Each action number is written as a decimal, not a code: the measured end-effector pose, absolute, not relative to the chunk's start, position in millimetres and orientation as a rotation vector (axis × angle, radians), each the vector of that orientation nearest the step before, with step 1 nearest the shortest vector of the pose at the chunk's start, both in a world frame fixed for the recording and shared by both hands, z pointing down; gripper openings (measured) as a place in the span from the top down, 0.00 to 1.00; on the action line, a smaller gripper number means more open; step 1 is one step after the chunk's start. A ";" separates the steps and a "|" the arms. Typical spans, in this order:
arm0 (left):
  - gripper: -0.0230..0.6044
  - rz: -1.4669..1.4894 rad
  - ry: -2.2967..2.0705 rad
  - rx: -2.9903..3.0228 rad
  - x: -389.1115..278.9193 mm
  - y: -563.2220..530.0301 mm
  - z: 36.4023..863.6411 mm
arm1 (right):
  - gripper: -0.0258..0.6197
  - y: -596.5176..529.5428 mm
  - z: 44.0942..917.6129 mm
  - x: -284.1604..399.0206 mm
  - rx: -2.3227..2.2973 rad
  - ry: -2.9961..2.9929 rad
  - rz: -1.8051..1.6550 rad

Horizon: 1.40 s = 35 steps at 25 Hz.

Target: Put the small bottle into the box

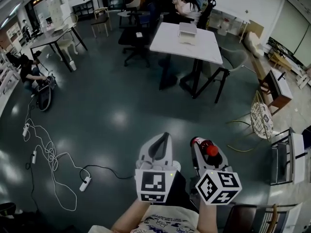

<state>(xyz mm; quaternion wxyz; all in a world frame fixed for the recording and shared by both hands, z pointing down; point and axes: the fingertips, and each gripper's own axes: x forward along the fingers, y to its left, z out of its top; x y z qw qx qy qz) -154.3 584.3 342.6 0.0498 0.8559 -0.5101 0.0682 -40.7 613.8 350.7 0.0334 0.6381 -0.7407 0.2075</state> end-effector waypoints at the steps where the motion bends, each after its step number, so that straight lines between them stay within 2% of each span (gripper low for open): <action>1: 0.93 0.210 -1.565 2.601 -151.1 572.3 343.2 | 0.61 600.3 351.1 -38.0 1.948 -2.290 0.637; 17: 0.93 0.188 -1.696 2.542 -54.1 364.2 328.2 | 0.61 375.9 326.2 48.3 1.783 -2.440 0.586; 23: 0.93 0.219 -1.667 2.541 -28.7 329.5 331.7 | 0.61 335.2 327.7 70.9 1.782 -2.445 0.616; 35: 0.93 0.199 -1.647 2.529 -15.3 286.2 331.4 | 0.61 290.0 327.8 74.5 1.753 -2.467 0.631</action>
